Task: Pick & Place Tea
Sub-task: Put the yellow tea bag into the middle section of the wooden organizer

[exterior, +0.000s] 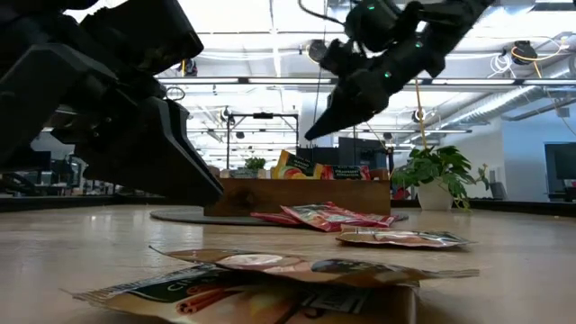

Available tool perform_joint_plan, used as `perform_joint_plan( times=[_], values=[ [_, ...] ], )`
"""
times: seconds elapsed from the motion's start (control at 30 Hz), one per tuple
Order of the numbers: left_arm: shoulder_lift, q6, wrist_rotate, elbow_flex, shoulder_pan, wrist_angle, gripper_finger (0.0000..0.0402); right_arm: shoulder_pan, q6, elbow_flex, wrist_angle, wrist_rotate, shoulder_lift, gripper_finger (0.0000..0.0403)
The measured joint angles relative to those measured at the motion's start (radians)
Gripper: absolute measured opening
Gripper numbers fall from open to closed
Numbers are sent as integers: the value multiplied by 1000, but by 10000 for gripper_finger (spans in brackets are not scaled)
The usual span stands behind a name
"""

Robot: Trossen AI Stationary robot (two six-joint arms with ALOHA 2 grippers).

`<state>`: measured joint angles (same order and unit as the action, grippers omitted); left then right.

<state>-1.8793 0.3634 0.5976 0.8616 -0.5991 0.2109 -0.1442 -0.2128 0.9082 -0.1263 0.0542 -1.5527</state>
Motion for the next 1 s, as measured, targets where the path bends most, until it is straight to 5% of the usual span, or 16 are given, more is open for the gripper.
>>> perform_joint_plan(
  times=[0.17, 0.33, 0.6, 0.8, 1.0],
  values=[
    [0, 7, -1, 0, 1, 0, 88, -27, -15, 81, 139, 57, -62, 92],
    [0, 12, -6, 0, -7, -5, 88, -15, -83, 67, -24, 54, -56, 141],
    [0, 10, -11, 0, -18, -22, 88, 17, 31, 33, -126, -39, -57, 134],
    [0, 14, -11, 0, -18, -24, 88, -54, 34, 31, -58, 136, -58, 136],
    [0, 11, 11, 0, -17, -24, 88, -115, 51, 31, -15, 195, -60, 137]
  ],
)
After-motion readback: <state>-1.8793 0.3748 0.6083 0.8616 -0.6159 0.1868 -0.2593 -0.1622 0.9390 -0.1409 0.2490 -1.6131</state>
